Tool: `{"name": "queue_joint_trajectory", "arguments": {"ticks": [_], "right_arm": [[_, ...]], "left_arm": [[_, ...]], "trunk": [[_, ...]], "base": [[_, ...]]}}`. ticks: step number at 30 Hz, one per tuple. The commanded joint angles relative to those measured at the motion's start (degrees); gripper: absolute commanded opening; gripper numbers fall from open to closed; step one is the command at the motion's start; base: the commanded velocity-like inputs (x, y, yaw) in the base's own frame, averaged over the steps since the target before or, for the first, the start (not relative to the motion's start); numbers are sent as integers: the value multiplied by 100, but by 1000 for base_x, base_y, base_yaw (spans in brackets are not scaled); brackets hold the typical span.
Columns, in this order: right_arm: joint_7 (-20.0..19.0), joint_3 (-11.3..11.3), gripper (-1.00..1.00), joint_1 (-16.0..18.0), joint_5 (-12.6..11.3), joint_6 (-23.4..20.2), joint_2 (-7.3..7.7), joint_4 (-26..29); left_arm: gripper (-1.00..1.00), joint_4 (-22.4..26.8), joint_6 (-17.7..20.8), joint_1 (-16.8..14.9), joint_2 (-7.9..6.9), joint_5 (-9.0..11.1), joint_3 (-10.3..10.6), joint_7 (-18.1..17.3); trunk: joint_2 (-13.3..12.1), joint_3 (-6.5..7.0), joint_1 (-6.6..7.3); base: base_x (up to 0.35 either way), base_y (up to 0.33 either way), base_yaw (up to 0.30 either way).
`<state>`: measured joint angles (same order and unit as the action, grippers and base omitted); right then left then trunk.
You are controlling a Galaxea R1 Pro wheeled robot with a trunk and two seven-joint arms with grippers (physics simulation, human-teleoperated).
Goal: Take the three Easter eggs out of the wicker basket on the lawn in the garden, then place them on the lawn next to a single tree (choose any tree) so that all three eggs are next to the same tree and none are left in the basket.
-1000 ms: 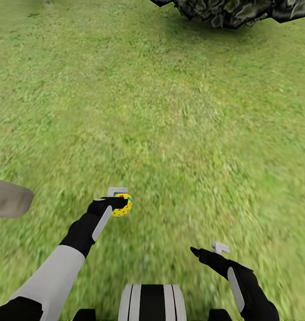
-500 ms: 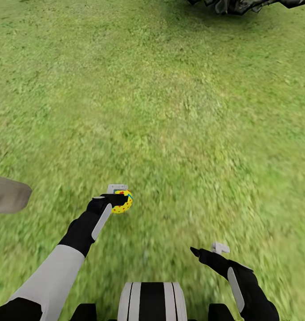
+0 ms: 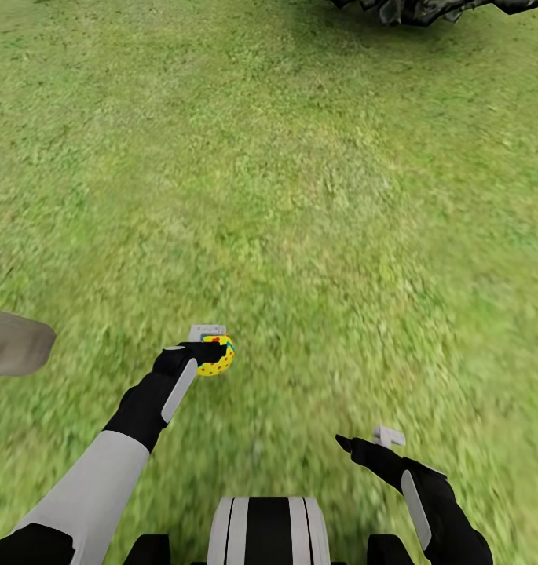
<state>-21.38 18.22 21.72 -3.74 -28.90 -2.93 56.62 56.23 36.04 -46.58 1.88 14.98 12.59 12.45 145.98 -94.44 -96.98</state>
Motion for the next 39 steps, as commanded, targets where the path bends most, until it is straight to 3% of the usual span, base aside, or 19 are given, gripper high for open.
{"name": "queue_joint_trajectory", "arguments": {"ticks": [1,18,27,39], "right_arm": [[-15,23,100,4,-39,-45,-6,7],[-15,18,100,4,-38,-45,-6,7],[-13,20,100,1,-39,-45,-6,7],[-27,18,100,4,-39,-45,-6,7]], "left_arm": [[100,-200,35,0,-7,-30,7,61],[100,-209,47,0,-12,-30,7,52],[100,-212,255,0,-9,-33,-24,37],[100,-200,258,0,-20,-30,-29,31]], "trunk": [[1,-4,0],[-20,351,41],[-32,550,64],[-48,816,95]], "base": [[0,0,0],[0,0,0],[-3,0,0],[-162,0,0]]}}
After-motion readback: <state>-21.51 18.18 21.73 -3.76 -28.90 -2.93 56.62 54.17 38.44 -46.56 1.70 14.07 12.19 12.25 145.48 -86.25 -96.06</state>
